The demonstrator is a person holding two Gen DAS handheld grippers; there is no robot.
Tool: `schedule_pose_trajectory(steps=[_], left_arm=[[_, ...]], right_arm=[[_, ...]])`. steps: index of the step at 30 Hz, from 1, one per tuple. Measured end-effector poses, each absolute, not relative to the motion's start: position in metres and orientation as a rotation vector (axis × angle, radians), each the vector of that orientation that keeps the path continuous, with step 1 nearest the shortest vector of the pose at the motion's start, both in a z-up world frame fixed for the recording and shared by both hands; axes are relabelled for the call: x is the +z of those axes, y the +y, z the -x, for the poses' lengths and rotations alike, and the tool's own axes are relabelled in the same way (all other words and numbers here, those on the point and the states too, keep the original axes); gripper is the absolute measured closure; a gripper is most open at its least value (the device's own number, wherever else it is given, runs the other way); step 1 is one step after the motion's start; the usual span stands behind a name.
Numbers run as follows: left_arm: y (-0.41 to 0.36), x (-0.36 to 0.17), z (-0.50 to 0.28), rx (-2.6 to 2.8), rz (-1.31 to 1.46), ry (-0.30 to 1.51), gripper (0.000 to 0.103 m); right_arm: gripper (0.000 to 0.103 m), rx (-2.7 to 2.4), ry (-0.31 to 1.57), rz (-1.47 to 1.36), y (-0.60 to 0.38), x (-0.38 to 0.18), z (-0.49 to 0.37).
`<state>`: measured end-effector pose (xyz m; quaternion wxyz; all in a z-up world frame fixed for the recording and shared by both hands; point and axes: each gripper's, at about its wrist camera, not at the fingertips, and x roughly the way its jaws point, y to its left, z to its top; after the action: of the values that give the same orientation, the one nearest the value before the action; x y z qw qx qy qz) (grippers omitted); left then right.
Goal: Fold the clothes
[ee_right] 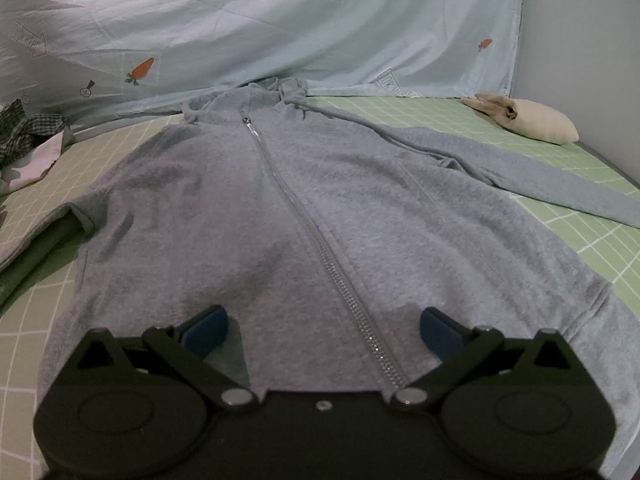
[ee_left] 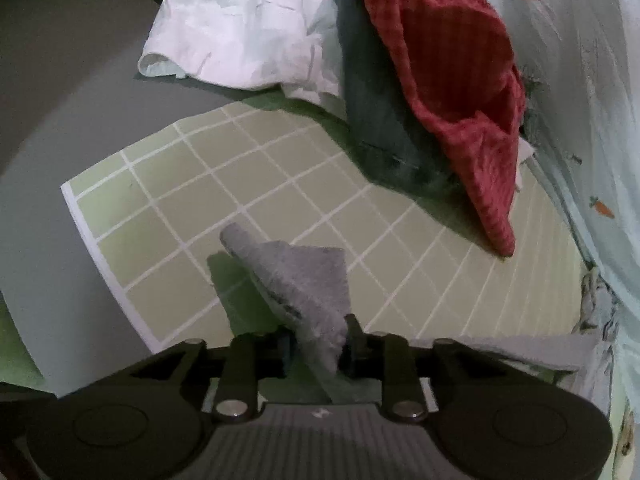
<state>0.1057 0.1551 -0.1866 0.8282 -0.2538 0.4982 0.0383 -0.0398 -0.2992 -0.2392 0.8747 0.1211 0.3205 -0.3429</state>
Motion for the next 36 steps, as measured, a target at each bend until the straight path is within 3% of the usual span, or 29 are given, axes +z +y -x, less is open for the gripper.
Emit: schedule_pose_trajectory(steps=[4, 5, 6, 10, 17, 19, 23, 31, 36], left_arm=[[0.157, -0.192, -0.109, 0.073, 0.585, 1.074, 0.074], [0.157, -0.193, -0.111, 0.069, 0.588, 1.073, 0.083], [0.155, -0.191, -0.111, 0.059, 0.58, 1.066, 0.085], [0.139, -0.174, -0.127, -0.021, 0.539, 0.976, 0.087], [0.135, -0.106, -0.112, -0.217, 0.539, 0.509, 0.087], [0.137, -0.109, -0.109, -0.148, 0.491, 0.518, 0.087], [0.157, -0.15, -0.112, -0.032, 0.571, 0.709, 0.087], [0.164, -0.181, -0.105, 0.007, 0.628, 0.839, 0.086], [0.166, -0.18, -0.11, 0.015, 0.626, 0.853, 0.086]], right_arm=[[0.0, -0.716, 0.668, -0.252, -0.299, -0.239, 0.039], [0.0, -0.717, 0.668, -0.252, -0.299, -0.239, 0.039], [0.0, -0.717, 0.668, -0.252, -0.299, -0.239, 0.039], [0.0, -0.717, 0.667, -0.25, -0.299, -0.239, 0.039], [0.0, -0.717, 0.669, -0.243, -0.299, -0.239, 0.04], [0.0, -0.719, 0.671, -0.237, -0.298, -0.239, 0.039], [0.0, -0.755, 0.761, -0.214, -0.294, -0.224, 0.024], [0.001, -0.523, 0.669, -0.546, -0.272, -0.184, -0.038], [0.026, -0.357, 0.689, -0.911, -0.264, -0.203, -0.086]])
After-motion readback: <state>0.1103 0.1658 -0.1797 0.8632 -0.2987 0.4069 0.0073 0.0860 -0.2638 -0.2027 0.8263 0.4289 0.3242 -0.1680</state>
